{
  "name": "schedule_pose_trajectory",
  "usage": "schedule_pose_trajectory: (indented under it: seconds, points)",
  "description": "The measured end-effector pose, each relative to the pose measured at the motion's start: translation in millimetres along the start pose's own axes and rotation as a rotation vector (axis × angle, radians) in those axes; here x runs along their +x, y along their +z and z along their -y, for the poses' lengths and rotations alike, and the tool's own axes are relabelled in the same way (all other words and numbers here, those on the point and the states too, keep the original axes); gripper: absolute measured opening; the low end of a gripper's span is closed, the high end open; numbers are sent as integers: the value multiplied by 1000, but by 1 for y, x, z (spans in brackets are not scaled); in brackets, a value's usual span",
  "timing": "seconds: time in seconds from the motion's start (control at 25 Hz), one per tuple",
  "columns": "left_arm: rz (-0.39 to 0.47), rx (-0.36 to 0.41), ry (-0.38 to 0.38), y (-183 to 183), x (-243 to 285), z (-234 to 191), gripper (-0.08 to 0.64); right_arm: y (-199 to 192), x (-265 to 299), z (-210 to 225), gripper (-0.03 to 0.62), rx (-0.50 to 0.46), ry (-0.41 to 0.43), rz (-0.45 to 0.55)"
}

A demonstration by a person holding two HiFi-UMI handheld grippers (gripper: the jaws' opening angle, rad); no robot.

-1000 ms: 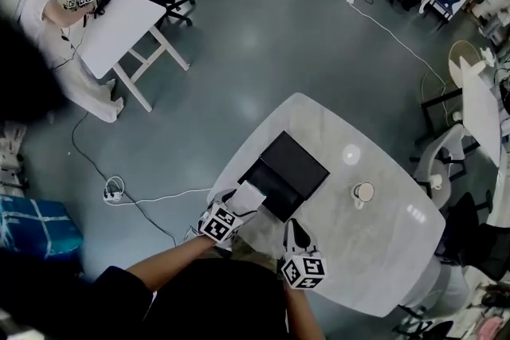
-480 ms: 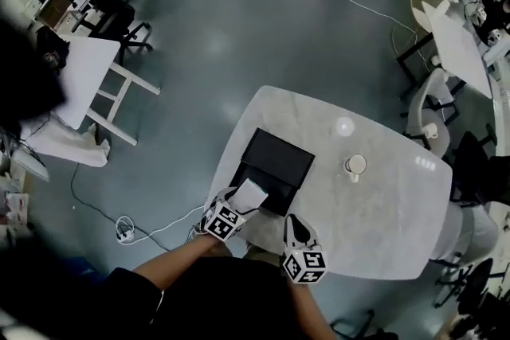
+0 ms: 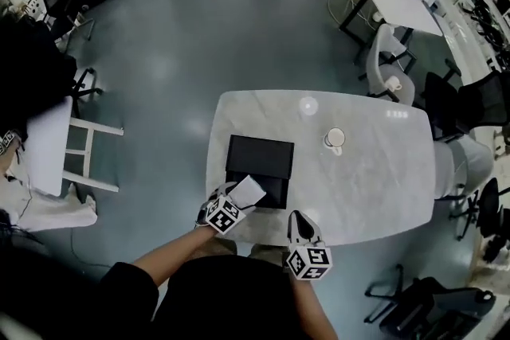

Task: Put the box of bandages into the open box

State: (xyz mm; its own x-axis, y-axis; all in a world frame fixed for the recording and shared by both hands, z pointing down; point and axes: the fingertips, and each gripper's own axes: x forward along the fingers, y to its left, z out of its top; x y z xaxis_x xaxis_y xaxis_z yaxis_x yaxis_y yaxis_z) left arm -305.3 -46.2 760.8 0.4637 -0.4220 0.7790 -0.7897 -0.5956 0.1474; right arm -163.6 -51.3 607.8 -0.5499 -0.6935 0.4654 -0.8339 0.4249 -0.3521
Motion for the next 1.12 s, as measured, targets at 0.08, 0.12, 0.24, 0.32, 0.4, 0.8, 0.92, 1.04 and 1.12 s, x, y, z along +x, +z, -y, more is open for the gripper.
schedule_pose_trajectory:
  seconds: [0.08, 0.12, 0.24, 0.32, 0.4, 0.8, 0.92, 1.04, 1.12]
  points:
    - [-14, 70, -49, 4, 1, -2, 411, 4, -7, -4, 14, 1, -67, 22]
    - [-21, 102, -72, 6, 1, -1, 411, 7, -12, -5, 14, 13, -97, 35]
    - [-48, 184, -128, 11, 7, 3, 411, 14, -23, -3, 12, 49, -170, 72]
    - [-66, 228, -161, 11, 16, 7, 411, 14, -27, -1, 13, 58, -208, 89]
    - [-79, 273, -188, 9, 24, 13, 411, 10, -33, -1, 14, 68, -237, 96]
    - [-146, 392, -205, 10, 60, 5, 379, -17, -47, 5, 13, 122, -277, 94]
    - [-172, 364, -203, -1, 58, 2, 379, -17, -49, 4, 14, 121, -276, 96]
    - [-189, 377, -191, -5, 60, -1, 379, -14, -47, 10, 12, 122, -275, 100]
    - [-190, 390, -194, -4, 62, 2, 379, -12, -46, 14, 13, 124, -278, 105]
